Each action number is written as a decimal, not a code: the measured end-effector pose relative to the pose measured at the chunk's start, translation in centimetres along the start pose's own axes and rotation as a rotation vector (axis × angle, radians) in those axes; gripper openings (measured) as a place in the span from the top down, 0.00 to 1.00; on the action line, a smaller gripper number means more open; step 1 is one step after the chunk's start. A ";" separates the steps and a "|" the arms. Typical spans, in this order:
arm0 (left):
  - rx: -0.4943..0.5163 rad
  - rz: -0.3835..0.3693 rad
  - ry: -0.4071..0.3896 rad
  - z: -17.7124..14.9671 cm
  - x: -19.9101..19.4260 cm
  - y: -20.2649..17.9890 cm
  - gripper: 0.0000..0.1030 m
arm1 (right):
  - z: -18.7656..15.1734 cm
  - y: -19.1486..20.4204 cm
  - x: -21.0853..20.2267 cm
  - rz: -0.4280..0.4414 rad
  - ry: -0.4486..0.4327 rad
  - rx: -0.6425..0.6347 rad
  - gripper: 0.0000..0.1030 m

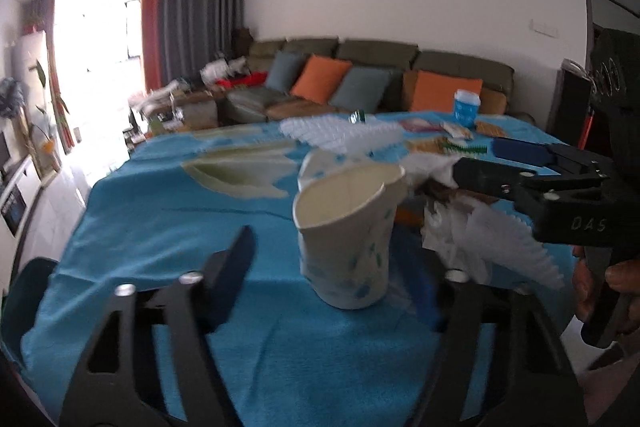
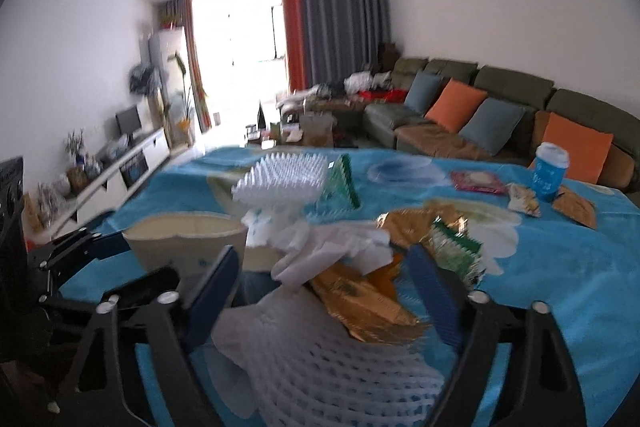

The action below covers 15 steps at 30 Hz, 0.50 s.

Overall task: Collect trash
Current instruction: 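Grasp the plain white paper cup with the left tool while the right tool grasps a white tissue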

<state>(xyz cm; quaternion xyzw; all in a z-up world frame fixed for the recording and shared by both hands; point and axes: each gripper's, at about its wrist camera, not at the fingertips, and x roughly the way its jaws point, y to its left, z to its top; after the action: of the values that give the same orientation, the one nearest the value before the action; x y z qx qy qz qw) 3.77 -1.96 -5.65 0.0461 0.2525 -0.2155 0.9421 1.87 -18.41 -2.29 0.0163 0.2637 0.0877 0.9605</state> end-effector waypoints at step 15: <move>-0.061 -0.075 -0.003 0.0 0.0 2.0 0.65 | 1.0 0.5 1.1 0.044 0.071 -0.029 0.89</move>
<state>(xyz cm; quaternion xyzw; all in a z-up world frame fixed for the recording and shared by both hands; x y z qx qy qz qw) 4.60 -0.10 -5.71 0.0075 0.2592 -0.2428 0.9348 3.27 -17.72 -1.97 0.0049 0.2959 0.1130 0.9485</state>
